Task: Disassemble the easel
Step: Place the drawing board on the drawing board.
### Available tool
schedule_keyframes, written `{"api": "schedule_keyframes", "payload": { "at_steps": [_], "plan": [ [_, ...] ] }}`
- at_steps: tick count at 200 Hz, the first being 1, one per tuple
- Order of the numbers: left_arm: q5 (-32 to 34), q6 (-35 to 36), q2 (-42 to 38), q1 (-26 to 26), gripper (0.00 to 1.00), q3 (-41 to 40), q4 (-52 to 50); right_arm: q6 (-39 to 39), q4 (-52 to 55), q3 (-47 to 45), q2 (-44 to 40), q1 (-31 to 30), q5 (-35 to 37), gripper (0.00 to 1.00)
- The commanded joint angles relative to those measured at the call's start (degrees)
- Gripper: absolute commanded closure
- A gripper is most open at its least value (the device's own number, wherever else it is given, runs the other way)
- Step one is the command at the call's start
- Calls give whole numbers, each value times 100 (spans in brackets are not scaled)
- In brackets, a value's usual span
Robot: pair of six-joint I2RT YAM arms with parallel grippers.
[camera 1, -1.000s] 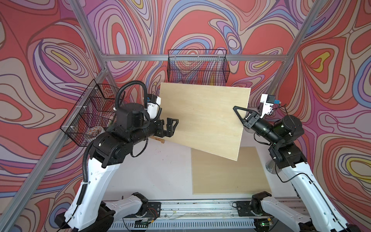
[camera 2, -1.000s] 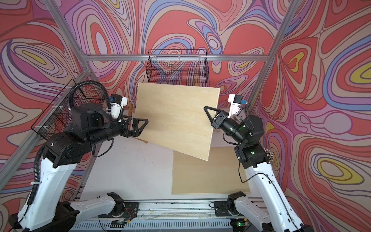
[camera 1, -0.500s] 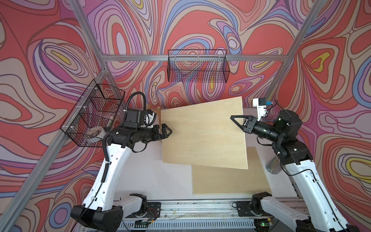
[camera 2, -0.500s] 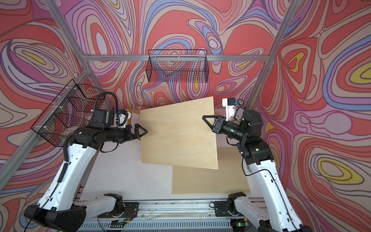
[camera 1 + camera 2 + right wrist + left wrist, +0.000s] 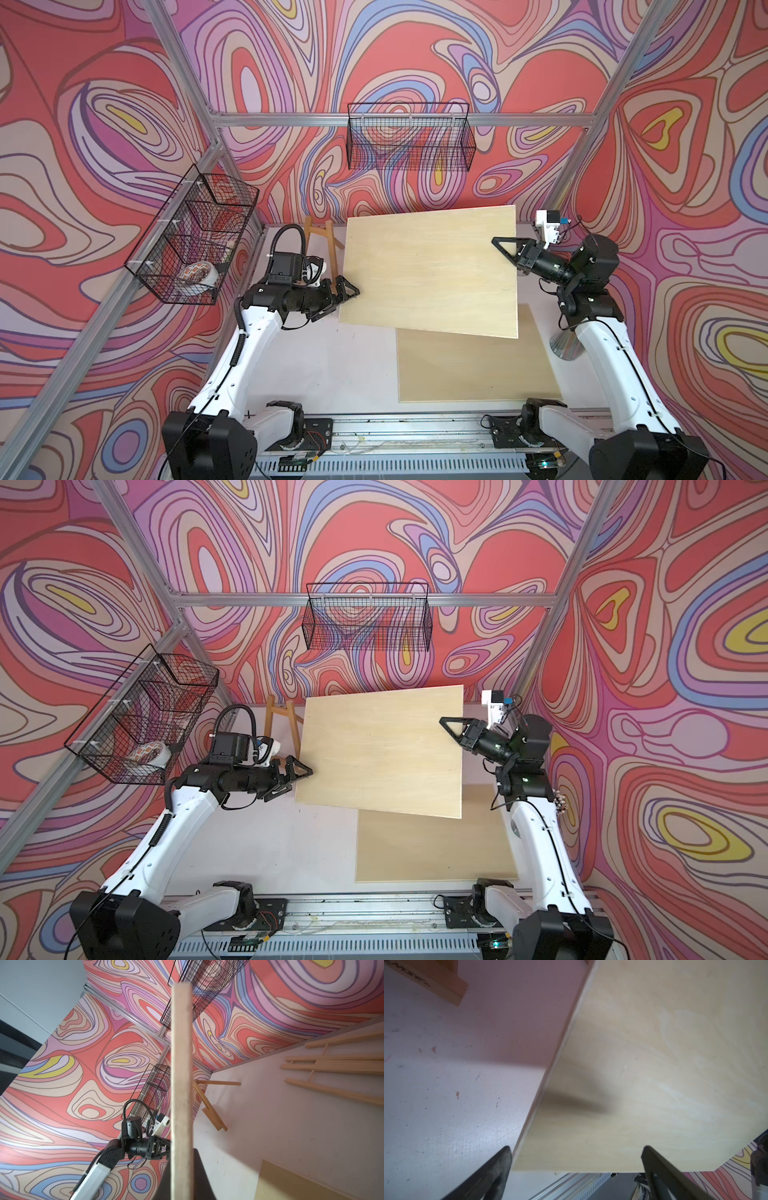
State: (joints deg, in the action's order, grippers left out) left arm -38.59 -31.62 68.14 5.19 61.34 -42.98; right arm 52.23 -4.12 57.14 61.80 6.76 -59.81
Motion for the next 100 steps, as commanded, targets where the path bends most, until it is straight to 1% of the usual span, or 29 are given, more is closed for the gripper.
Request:
{"api": "schedule_keyframes", "payload": {
  "at_steps": [1, 17, 28, 42, 60, 73, 100],
  "plan": [
    [93, -40, 102, -99, 0, 18, 315, 685, -1214, -23, -113, 13, -657, 100],
    [221, 56, 229, -124, 0, 106, 251, 929, -1643, -217, -48, 43, -690, 100],
    [106, 85, 323, -124, 0, 124, 299, 1126, -2041, -347, 7, 65, -730, 100],
    [-277, 63, 424, -130, 3, 64, 473, 1497, -2589, -462, 99, 83, -806, 100],
    [-1088, -223, 424, -122, 8, -268, 1104, 1807, -3093, -563, 204, 104, -886, 100],
    [-1458, -492, 363, -130, 10, -527, 1626, 1861, -3207, -590, 265, 122, -931, 100],
    [-2002, -1073, 249, -124, 19, -937, 2569, 1820, -3270, -606, 464, 169, -1068, 100]
  ]
}}
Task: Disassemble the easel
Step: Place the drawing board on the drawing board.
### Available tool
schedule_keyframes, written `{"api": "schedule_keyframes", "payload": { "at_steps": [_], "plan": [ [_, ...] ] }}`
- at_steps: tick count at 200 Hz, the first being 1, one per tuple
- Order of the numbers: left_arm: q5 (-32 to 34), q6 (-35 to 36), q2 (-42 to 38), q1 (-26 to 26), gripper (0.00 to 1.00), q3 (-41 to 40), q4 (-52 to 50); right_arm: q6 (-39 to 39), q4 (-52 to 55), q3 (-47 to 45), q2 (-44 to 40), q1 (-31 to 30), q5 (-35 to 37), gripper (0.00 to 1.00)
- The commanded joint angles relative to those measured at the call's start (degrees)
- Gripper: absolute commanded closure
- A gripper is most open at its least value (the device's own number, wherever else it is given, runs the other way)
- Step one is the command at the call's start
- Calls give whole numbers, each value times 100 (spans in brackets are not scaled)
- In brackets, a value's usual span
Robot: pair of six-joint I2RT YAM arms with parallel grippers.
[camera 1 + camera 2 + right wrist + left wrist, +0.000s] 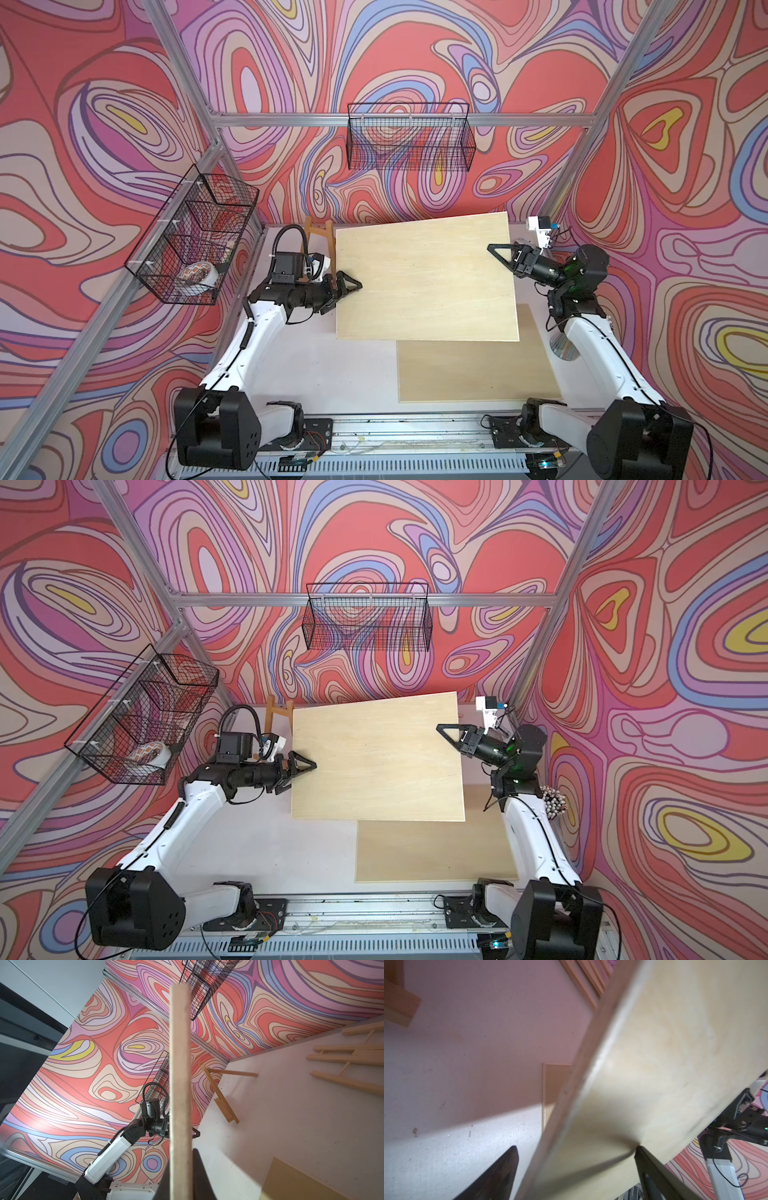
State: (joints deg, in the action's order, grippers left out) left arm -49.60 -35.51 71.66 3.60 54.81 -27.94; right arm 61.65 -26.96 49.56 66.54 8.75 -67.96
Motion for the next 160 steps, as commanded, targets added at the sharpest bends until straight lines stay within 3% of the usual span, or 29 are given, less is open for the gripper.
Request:
{"api": "schedule_keyframes", "payload": {
  "at_steps": [1, 36, 70, 95, 120, 136, 160],
  "plan": [
    [-906, -707, -110, 36, 19, -294, 1086, 877, -986, 152, -1, -31, -257, 100],
    [-1101, -1051, -258, 36, 29, -509, 1652, 542, -718, 150, 229, 7, -316, 100],
    [-1655, -2342, -375, 45, 34, -1125, 3628, 508, -809, 146, 648, 21, -318, 100],
    [-1832, -2861, -508, 159, 36, -1331, 4538, 478, -913, 167, 911, 26, -439, 100],
    [-1855, -2966, -597, 320, 37, -1334, 4783, -158, -213, 307, 1120, 25, -450, 100],
    [-1902, -3500, -566, 361, 41, -1539, 5692, -631, 272, 429, 1318, 29, -461, 100],
    [-1989, -4236, -380, 361, 44, -1781, 6849, -720, 112, 494, 1601, 23, -580, 100]
  ]
}}
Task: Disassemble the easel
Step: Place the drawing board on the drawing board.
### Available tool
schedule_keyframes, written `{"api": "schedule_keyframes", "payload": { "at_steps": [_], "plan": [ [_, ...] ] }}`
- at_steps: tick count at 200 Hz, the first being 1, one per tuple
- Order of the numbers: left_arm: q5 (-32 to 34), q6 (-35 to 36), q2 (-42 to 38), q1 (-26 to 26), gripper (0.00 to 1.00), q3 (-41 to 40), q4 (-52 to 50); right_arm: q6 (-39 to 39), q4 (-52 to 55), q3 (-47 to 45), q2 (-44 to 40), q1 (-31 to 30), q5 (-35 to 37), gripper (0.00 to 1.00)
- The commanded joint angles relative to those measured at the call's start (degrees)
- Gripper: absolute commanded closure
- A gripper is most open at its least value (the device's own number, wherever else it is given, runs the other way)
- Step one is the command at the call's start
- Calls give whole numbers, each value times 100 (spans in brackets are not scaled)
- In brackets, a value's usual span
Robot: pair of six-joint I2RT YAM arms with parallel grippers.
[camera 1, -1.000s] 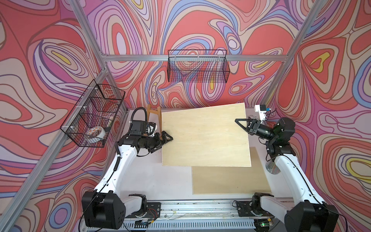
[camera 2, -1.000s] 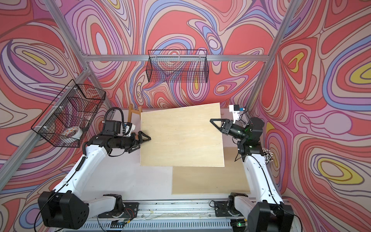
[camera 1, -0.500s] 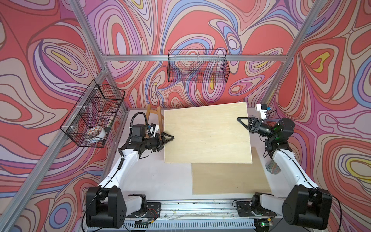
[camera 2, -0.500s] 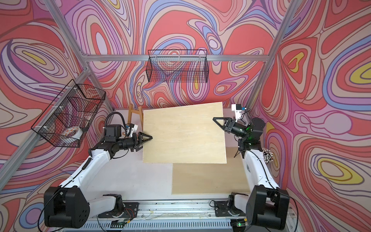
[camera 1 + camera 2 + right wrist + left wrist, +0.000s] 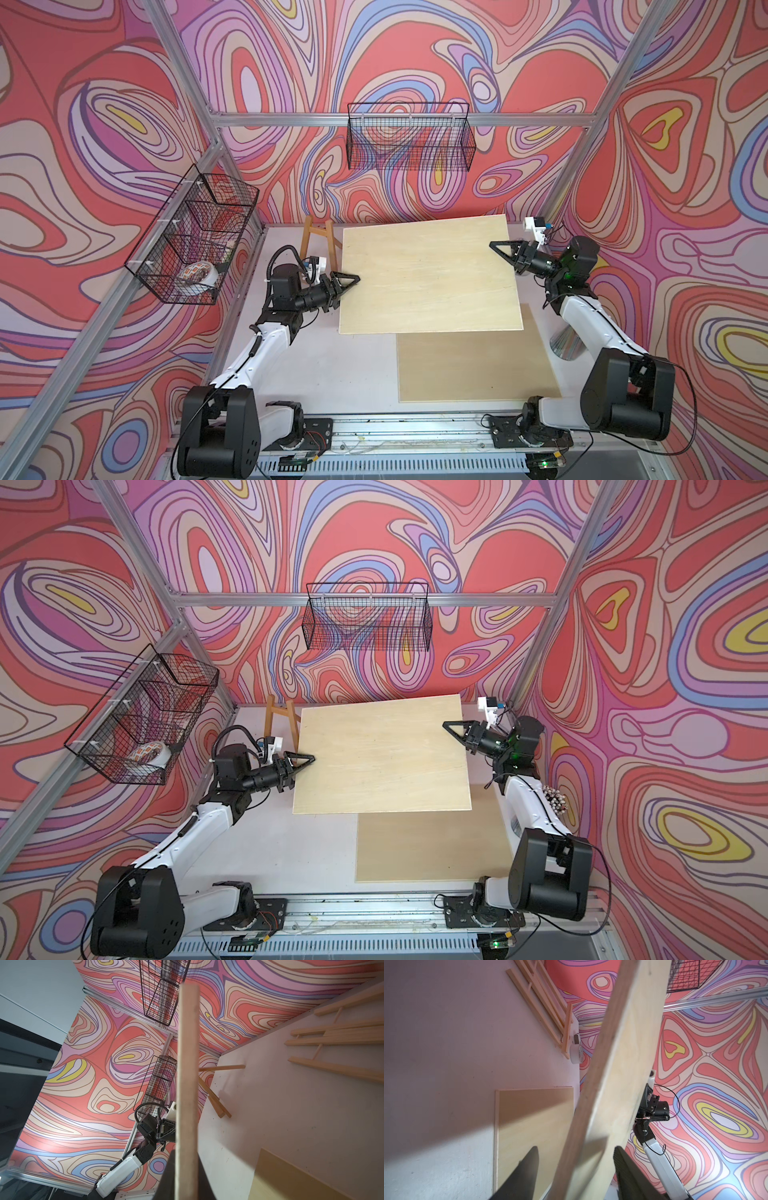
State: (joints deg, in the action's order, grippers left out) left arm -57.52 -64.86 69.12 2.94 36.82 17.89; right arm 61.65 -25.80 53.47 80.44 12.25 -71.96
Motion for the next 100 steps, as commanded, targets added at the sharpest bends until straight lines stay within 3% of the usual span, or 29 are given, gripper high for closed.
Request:
{"api": "schedule_keyframes", "payload": {
  "at_steps": [1, 22, 45, 79, 100],
  "plan": [
    [-1208, -1314, -118, 427, 44, 14, 2308, -718, -13, 102, 219, -328, -183, 100],
    [-1255, -1884, 88, 427, 54, -58, 3198, -1119, 187, 152, 296, -328, -294, 100],
    [-1298, -2506, 257, 427, 62, -37, 4080, -2464, 1870, 498, 352, -320, -21, 100],
    [-1365, -2480, 282, 427, 73, -38, 4026, -3123, 2558, 703, 562, -320, 175, 100],
    [-1378, -2436, 268, 435, 79, -69, 3931, -3201, 2421, 666, 564, -322, 241, 100]
  ]
}}
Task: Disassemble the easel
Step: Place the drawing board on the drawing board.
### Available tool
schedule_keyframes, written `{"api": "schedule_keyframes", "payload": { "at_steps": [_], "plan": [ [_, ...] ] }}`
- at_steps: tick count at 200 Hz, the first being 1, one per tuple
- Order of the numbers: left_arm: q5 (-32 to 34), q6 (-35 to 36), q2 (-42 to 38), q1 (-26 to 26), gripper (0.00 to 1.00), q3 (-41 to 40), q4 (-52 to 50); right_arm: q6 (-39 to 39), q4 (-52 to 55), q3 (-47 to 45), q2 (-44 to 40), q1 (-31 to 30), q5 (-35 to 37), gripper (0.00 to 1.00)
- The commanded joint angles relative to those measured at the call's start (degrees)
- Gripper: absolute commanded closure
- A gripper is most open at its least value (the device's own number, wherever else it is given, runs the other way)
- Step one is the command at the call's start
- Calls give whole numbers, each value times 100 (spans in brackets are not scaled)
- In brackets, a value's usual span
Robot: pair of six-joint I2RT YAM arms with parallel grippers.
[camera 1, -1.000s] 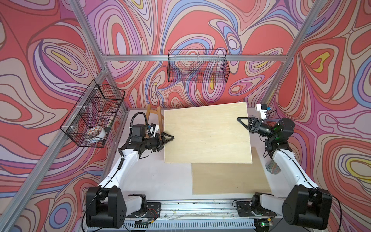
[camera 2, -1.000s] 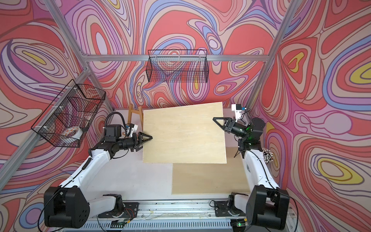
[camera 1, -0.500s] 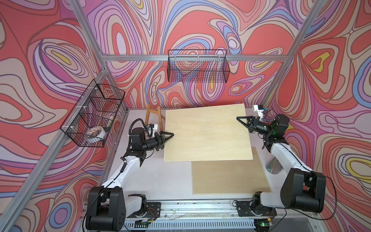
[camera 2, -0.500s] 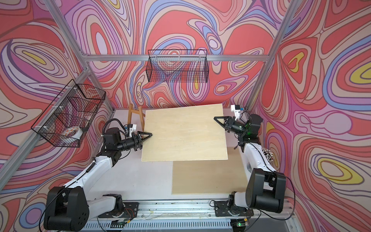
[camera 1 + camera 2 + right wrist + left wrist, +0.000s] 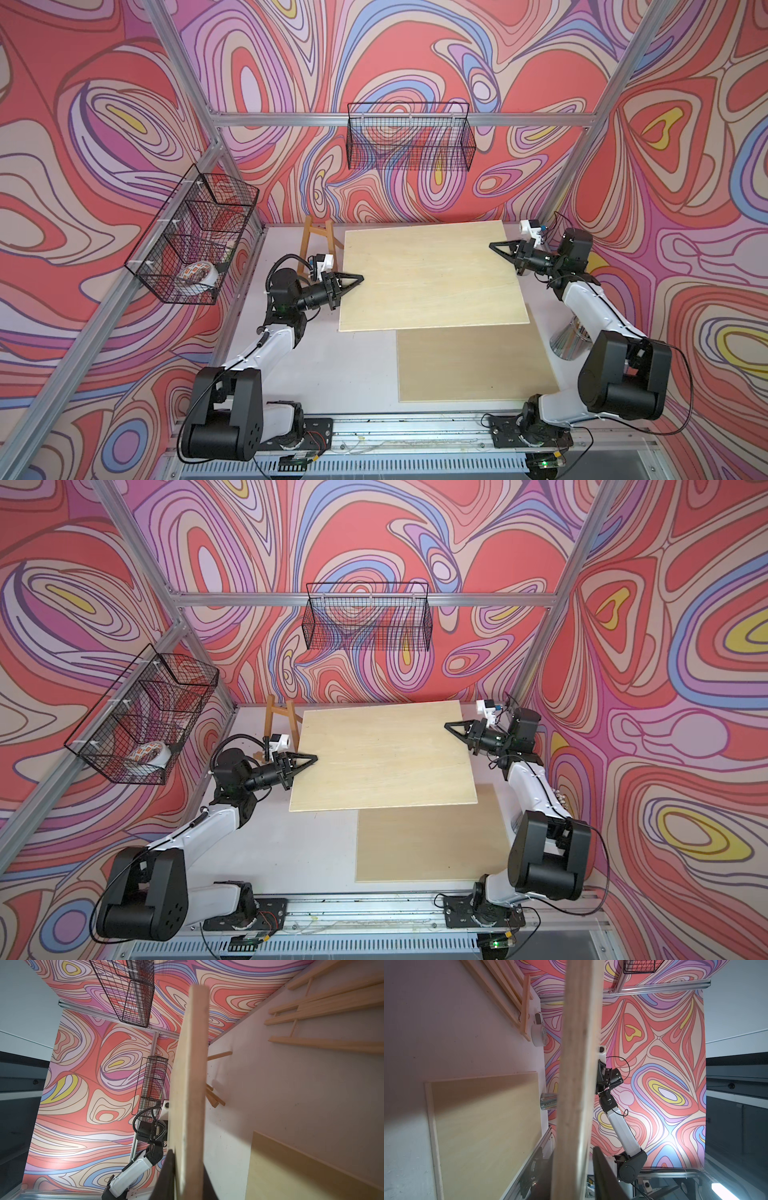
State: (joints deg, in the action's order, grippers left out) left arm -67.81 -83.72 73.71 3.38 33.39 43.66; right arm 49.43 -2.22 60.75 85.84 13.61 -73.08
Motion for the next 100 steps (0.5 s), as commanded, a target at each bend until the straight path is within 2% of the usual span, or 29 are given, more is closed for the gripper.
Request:
{"api": "schedule_keyframes", "payload": {
  "at_steps": [1, 13, 40, 89, 100],
  "plan": [
    [-352, -549, -195, 391, 79, 269, 1355, -1984, 63, -63, 22, -456, 358, 100],
    [-365, -531, -216, 407, 81, 265, 1322, -2000, 20, -76, 18, -455, 437, 100],
    [-246, -539, -321, 446, 100, 261, 1209, -1960, -119, -147, -37, -456, 557, 100],
    [361, -557, -715, 471, 100, 94, 957, -1659, -154, -329, -66, -472, 864, 100],
    [612, -566, -838, 463, 100, -26, 894, -1535, -168, -393, -42, -502, 946, 94]
  ]
}}
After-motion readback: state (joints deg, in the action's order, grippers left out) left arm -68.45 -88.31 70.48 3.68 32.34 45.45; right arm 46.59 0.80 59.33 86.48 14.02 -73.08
